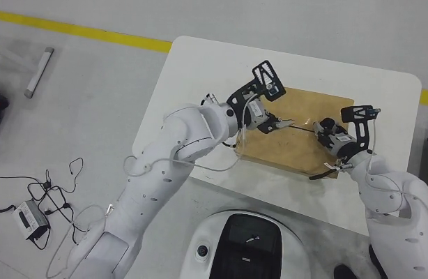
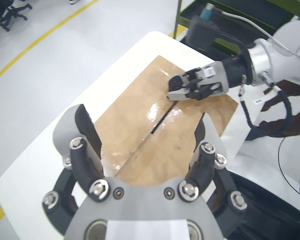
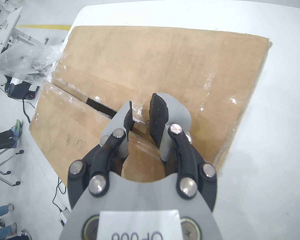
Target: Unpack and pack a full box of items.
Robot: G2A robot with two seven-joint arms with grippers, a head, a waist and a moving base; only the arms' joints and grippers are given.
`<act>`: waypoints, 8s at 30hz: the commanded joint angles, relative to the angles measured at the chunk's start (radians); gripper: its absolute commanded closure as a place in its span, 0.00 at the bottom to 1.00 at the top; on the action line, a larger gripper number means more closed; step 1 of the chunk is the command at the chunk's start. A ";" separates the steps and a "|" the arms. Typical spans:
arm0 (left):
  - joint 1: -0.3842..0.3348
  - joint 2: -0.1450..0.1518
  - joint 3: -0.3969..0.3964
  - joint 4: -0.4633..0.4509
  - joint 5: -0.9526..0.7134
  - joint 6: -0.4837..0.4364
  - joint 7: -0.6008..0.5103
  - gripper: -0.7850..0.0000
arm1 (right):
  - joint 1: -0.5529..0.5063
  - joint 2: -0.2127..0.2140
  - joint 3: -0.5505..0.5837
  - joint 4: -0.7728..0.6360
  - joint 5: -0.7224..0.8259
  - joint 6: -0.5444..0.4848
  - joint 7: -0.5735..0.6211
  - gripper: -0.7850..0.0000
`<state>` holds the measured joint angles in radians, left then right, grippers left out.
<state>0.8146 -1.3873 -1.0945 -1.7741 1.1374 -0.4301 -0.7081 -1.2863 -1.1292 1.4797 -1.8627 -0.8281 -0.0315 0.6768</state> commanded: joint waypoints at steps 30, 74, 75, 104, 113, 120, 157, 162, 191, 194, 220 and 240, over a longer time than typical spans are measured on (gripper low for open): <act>0.237 0.025 -0.287 0.029 -0.661 0.253 -0.148 0.00 | 0.001 0.001 -0.022 -0.012 0.005 -0.003 -0.004 0.84; 0.104 0.000 -0.080 0.252 -1.296 0.242 -0.186 0.00 | 0.002 0.000 -0.061 -0.028 -0.008 0.004 0.000 1.00; 0.104 0.003 -0.088 0.234 -1.297 0.245 -0.193 0.00 | 0.001 0.000 -0.060 -0.028 -0.009 0.003 -0.001 1.00; 0.079 0.017 -0.079 0.334 -1.145 0.335 -0.029 1.00 | 0.003 0.001 -0.068 -0.021 -0.009 0.003 -0.006 1.00; 0.096 0.021 -0.028 0.269 -1.126 0.345 -0.107 1.00 | 0.008 0.000 -0.072 -0.019 -0.007 0.005 -0.007 1.00; 0.066 0.037 -0.103 0.208 -0.960 0.311 0.029 1.00 | 0.005 0.000 -0.070 -0.023 -0.009 0.008 -0.008 1.00; 0.091 0.038 0.000 0.285 -0.839 0.371 0.031 1.00 | 0.024 -0.003 -0.026 -0.081 -0.003 0.102 -0.058 1.00; 0.091 0.038 0.008 0.283 -0.851 0.362 0.019 1.00 | 0.015 0.003 0.029 -0.113 0.016 0.093 -0.027 1.00; -0.013 0.007 0.161 0.332 -0.856 0.289 -0.040 1.00 | -0.055 0.017 0.182 -0.151 0.048 0.074 -0.023 1.00; -0.003 0.012 0.135 0.311 -0.859 0.281 -0.022 1.00 | -0.051 0.017 0.190 -0.151 0.062 0.067 -0.032 1.00; 0.329 0.108 -0.387 -0.052 -0.655 0.496 0.177 0.00 | 0.070 -0.024 -0.237 -0.078 0.048 -0.011 -0.196 1.00; 0.350 0.112 -0.418 -0.071 -0.650 0.519 0.187 0.00 | 0.240 -0.086 -0.462 0.159 -0.046 0.122 -0.207 1.00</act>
<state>1.1648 -1.2754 -1.5127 -1.8448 0.4877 0.0891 -0.5216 -1.0350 -1.2186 0.9992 -1.6940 -0.8706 0.0870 0.4619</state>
